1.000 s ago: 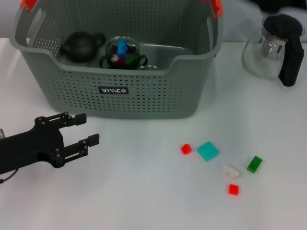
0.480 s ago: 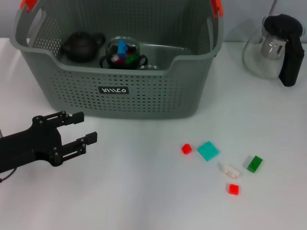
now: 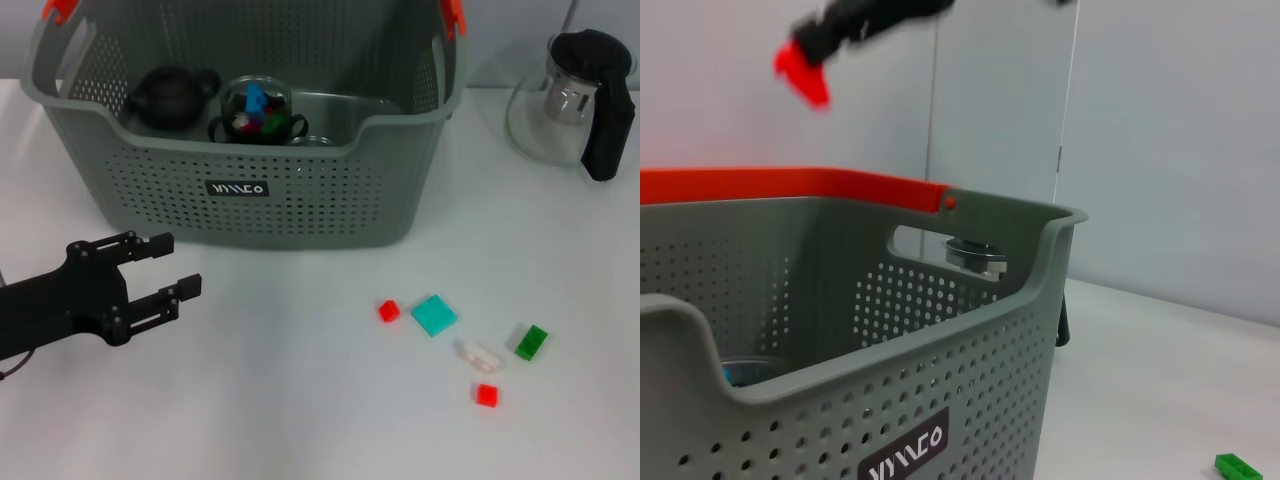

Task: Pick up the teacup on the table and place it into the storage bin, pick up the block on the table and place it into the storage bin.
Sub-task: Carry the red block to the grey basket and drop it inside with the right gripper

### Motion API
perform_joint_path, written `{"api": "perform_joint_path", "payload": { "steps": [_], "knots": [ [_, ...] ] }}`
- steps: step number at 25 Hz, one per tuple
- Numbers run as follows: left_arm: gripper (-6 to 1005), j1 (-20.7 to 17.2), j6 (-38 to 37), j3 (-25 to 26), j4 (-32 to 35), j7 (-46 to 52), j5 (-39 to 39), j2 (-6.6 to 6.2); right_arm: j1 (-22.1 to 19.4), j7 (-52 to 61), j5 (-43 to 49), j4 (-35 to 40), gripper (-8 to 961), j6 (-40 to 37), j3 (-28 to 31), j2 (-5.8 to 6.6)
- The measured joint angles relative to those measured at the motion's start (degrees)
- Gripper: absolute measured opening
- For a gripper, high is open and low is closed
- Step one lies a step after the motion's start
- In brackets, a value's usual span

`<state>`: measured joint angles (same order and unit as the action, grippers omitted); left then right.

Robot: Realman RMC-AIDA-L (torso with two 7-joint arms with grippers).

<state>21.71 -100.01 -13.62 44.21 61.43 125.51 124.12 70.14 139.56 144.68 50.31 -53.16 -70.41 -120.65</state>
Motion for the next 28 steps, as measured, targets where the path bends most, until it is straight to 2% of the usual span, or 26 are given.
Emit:
{"api": "perform_joint_path", "payload": {
  "steps": [3, 7, 15, 20, 28],
  "knots": [
    [614, -0.13, 0.0, 0.0, 0.0, 0.0, 0.0, 0.07, 3.26, -0.4, 0.18, -8.87, 199, 5.68, -2.15, 0.16],
    [613, -0.35, 0.0, 0.0, 0.0, 0.01, 0.0, 0.15, 5.44, -0.54, 0.15, -14.68, 197, 10.13, -3.56, 0.11],
    [614, -0.56, 0.5, 0.0, -0.68, -0.03, 0.0, 0.16, 7.66, -0.54, -0.69, -22.19, 201, 15.5, -5.03, -0.32],
    [613, -0.62, 0.57, 0.0, -0.77, -0.03, 0.0, 0.16, 7.68, -0.84, -3.51, -24.8, 208, 18.07, -7.5, -0.4],
    [613, -0.5, 0.84, 0.0, -1.32, -0.06, 0.0, 0.07, 6.91, -6.33, -15.77, -27.52, 218, 23.3, -14.13, -0.44]
  ]
}}
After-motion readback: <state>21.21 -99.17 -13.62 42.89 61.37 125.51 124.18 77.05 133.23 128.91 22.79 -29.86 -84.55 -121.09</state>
